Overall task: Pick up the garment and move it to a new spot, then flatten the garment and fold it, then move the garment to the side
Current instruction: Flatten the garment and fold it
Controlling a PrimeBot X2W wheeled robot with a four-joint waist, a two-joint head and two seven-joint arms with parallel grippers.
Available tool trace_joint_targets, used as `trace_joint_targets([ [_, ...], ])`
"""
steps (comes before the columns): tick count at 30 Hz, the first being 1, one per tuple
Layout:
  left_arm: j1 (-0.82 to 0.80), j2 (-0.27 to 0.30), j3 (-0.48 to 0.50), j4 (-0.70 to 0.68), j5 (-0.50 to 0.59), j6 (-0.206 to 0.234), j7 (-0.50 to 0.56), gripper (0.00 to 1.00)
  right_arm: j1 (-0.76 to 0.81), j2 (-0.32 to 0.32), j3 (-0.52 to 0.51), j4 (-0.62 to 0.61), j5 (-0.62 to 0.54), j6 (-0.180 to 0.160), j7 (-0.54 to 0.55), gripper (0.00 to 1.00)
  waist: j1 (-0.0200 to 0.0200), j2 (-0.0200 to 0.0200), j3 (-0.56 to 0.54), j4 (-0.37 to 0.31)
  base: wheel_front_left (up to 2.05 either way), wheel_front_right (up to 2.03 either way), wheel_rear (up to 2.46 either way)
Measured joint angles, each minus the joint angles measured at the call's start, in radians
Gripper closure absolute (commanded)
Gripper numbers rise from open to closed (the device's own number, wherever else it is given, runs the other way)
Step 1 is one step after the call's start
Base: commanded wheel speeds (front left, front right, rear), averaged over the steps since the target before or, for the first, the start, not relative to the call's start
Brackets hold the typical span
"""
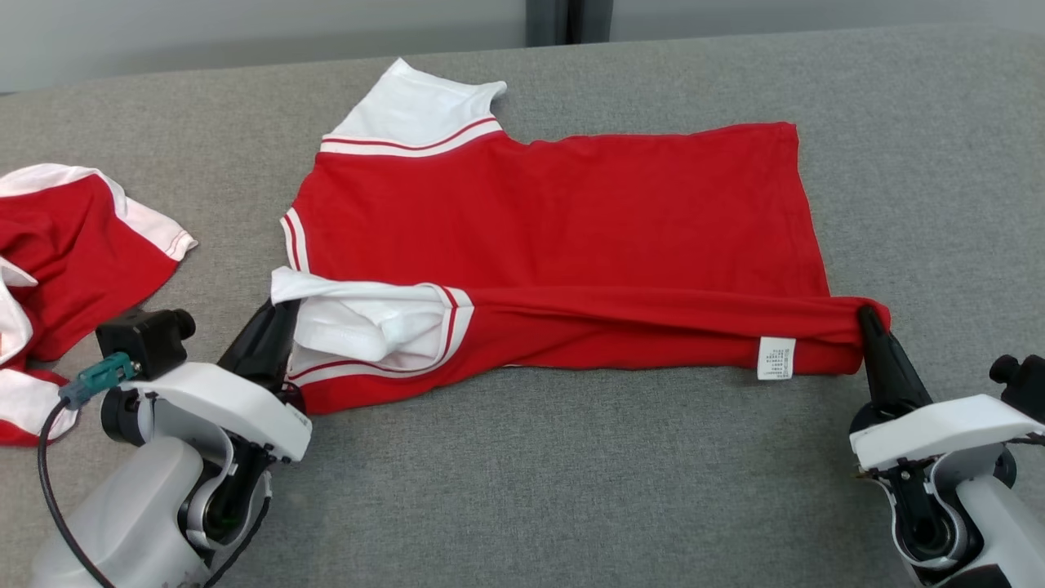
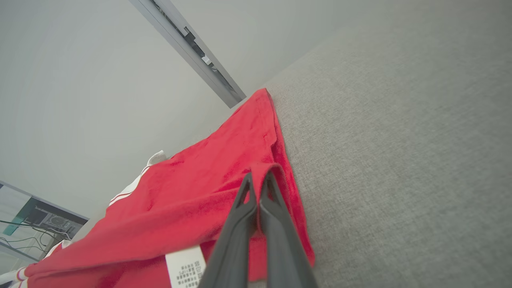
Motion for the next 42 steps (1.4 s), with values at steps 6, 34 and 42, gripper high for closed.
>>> trace_joint_targets([
  [6, -0.069, -0.051, 0.029, 0.116, 0.053, -0.024, 0.0, 1.0, -0.068, 0.038, -0.014, 0.041, -0.054, 0.0, 0.0, 1.0, 0.0, 0.0, 0.044, -0.016, 0.0, 0.0, 0.0],
  [34, -0.157, -0.186, 0.148, 0.358, 0.204, -0.129, 0.0, 0.0, -0.17, 0.081, -0.05, 0.134, -0.167, 0.0, 0.0, 0.0, 0.0, -0.0001, 0.043, -0.005, 0.0, 0.0, 0.0],
  [42, -0.036, -0.196, 0.212, 0.325, 0.258, -0.138, 0.0, 0.0, -0.054, 0.063, -0.084, 0.077, -0.187, 0.0, 0.0, 0.0, 0.0, -0.0001, -0.037, 0.003, 0.0, 0.0, 0.0],
])
